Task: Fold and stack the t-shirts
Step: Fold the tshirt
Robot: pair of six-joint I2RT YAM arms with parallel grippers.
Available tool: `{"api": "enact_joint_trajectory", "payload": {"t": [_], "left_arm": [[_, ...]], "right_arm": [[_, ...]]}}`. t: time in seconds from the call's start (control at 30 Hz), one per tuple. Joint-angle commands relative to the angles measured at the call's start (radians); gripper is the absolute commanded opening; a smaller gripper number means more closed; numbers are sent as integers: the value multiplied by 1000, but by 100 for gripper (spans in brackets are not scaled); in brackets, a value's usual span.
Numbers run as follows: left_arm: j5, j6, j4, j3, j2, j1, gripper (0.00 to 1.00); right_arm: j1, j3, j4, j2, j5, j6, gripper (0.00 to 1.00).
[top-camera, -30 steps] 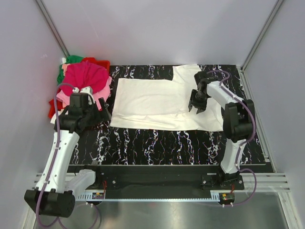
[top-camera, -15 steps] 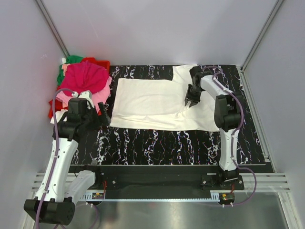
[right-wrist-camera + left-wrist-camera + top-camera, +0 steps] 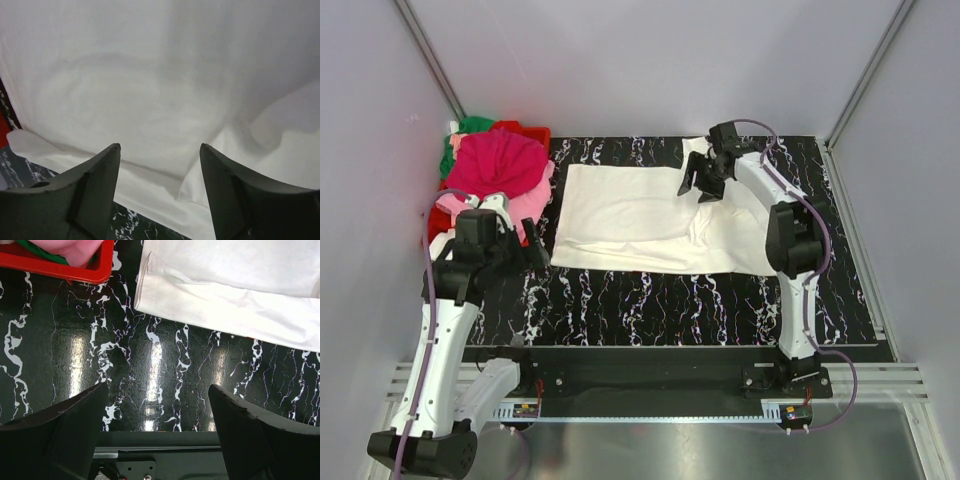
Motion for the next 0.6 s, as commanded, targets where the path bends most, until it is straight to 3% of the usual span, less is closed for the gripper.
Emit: {"api": "enact_joint_trajectory", "payload": {"t": [0.0,0.13,0.27,0.57], "left_arm": [[-21,10,11,-15,-42,1,88],[-20,10,17,-41,-57,3,88],[9,10,49,-56,-86,3,88],[-4,2,52,-55,-128,3,88]], "right_arm": [[-14,-140,33,-221,186,-72,72],[-46,-249,-22,-262,345,-52,71],[-46,-254,-32,-231,323,-42,72],[-44,25,-149,-27,317,-16,74]]}}
